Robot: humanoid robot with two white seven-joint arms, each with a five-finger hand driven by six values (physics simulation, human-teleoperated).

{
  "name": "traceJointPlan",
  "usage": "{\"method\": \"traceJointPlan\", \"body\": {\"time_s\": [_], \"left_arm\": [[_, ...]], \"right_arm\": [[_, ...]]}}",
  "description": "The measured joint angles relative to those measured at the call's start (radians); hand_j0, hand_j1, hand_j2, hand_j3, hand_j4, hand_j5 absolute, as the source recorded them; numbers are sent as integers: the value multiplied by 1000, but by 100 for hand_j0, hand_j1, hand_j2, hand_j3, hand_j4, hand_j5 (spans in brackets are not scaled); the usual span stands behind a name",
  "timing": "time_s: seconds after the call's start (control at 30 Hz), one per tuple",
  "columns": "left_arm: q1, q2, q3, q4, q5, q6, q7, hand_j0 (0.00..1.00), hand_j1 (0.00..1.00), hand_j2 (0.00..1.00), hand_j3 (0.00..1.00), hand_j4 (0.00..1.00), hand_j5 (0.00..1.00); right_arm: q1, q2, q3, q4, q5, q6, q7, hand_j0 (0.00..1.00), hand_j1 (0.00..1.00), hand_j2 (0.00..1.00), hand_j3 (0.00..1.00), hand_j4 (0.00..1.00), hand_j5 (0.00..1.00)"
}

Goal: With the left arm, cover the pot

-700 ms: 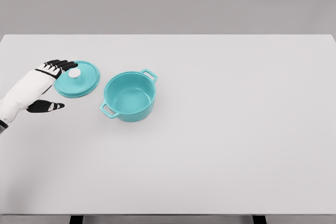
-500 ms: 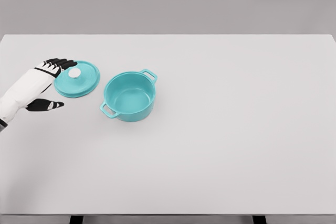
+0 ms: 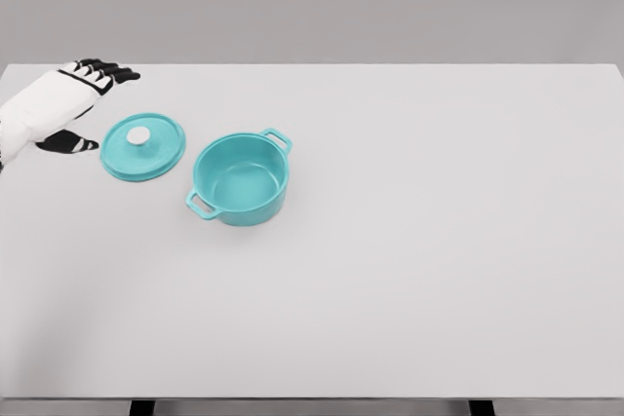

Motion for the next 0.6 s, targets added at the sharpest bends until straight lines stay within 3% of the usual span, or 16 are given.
{"method": "traceJointPlan", "body": {"time_s": [0.17,0.27,0.6], "left_arm": [[-155,1,-109,98,-18,0,-6,90,90,90,90,90,90],[-164,1,-171,155,-24,-1,-8,80,80,80,80,80,80],[-173,19,-239,213,-25,-1,-8,77,77,77,77,77,77]], "right_arm": [[0,0,0,0,0,0,0,100,100,100,100,100,100],[0,0,0,0,0,0,0,100,100,100,100,100,100],[0,0,0,1,0,0,0,100,100,100,100,100,100]]}}
